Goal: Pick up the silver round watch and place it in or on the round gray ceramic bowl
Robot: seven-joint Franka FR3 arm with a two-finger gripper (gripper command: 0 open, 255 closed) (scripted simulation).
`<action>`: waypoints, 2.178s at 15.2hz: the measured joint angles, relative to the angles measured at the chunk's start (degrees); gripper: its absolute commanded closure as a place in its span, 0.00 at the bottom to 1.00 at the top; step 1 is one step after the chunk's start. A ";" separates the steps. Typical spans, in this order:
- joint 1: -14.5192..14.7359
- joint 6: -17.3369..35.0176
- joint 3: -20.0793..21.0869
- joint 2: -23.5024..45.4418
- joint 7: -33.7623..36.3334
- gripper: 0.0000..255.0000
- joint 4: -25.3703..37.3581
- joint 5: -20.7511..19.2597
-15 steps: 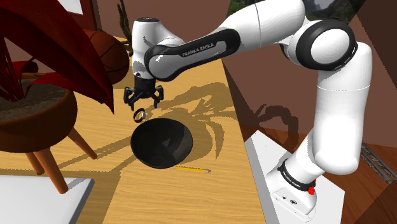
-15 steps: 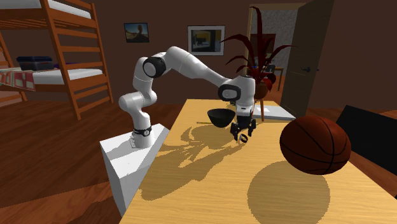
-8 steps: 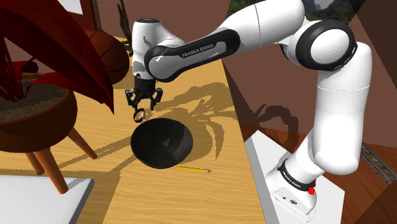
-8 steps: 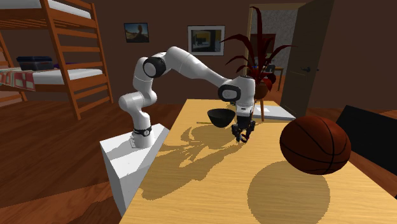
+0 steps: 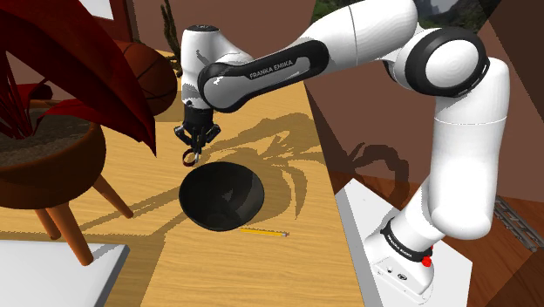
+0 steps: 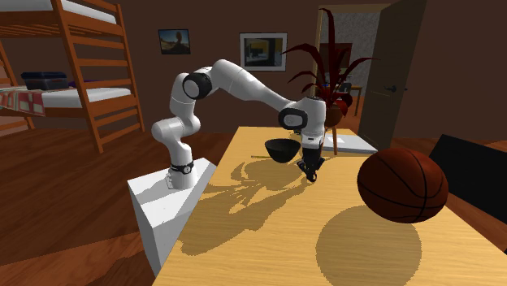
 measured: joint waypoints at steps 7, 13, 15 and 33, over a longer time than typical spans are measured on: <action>-0.23 -3.14 0.44 -1.63 -0.44 1.00 1.63 0.76; -0.44 -6.84 0.88 -3.36 -0.88 1.00 3.72 1.57; -0.43 -8.14 0.97 -3.66 -1.01 1.00 4.75 1.75; 0.23 -21.10 1.64 -5.42 -1.63 1.00 16.16 2.77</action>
